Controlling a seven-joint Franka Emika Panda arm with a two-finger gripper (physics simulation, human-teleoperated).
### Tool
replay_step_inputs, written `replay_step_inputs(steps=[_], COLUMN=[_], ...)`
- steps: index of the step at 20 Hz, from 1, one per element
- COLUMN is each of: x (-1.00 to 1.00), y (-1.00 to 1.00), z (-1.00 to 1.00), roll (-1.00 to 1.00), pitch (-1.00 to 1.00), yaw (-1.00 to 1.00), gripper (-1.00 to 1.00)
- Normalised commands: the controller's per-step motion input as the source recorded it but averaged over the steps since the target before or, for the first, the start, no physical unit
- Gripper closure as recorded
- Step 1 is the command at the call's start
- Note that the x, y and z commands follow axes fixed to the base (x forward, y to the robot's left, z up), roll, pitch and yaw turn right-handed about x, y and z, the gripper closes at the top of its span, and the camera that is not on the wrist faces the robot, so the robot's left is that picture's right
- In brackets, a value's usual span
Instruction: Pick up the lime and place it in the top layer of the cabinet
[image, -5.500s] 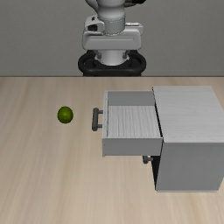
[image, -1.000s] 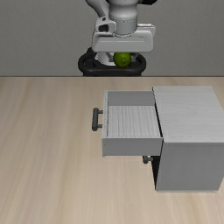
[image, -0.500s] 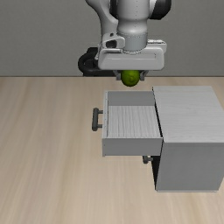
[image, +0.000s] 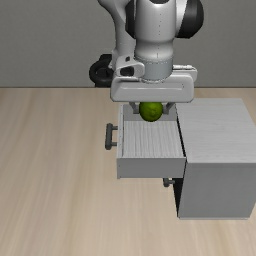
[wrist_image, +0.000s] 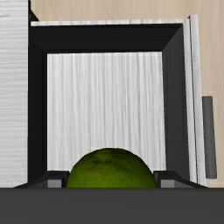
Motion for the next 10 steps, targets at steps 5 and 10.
replay_step_inputs(steps=[5, 10], x=[0.0, 0.0], y=[0.0, 0.0], z=[0.0, 0.0], roll=[0.0, 0.0], pitch=[0.0, 0.0], yaw=[0.0, 0.0], gripper=[-1.0, -1.0])
